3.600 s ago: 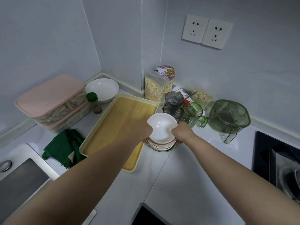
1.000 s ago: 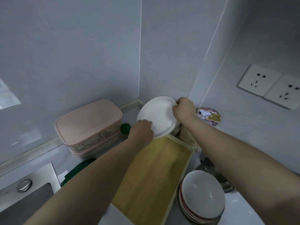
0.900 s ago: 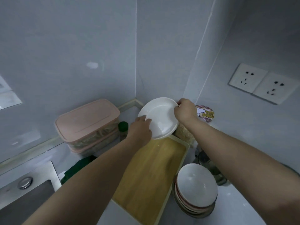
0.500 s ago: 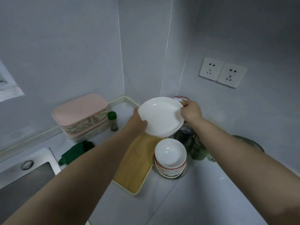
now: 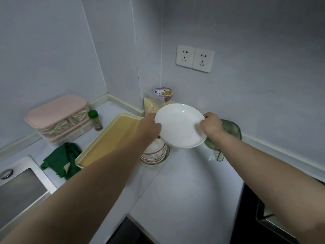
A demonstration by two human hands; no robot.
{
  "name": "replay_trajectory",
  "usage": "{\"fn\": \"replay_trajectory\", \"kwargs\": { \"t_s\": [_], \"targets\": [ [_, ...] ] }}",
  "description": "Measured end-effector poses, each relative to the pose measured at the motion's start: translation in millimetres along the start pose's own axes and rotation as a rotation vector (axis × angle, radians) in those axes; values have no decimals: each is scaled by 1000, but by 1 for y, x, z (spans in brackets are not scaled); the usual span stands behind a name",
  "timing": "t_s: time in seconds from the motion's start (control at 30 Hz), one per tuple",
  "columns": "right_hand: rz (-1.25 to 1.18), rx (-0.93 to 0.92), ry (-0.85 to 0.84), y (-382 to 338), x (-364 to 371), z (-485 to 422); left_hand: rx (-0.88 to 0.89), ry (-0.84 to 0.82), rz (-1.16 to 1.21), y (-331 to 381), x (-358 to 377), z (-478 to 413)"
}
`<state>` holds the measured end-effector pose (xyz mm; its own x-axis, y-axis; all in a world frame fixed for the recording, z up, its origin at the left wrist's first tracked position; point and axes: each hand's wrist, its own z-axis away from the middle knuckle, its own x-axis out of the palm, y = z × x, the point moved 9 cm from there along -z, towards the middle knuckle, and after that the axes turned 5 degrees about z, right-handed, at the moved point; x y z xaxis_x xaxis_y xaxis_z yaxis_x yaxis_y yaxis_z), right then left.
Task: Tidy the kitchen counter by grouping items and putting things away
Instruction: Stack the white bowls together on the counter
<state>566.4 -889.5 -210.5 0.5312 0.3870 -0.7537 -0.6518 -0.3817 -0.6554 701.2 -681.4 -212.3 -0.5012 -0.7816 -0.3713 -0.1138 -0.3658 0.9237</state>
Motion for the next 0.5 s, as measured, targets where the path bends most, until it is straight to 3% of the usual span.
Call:
{"fn": "replay_trajectory", "kwargs": {
  "t_s": [0.2, 0.33, 0.5],
  "targets": [
    [78, 48, -48, 71, -14, 20, 71, -25, -172, -8, 60, 38],
    [114, 141, -135, 126, 7, 42, -31, -169, -327, -40, 94, 62],
    [171, 159, -225, 158, 41, 60, -281, -236, -240, -92, 103, 85]
  ]
}}
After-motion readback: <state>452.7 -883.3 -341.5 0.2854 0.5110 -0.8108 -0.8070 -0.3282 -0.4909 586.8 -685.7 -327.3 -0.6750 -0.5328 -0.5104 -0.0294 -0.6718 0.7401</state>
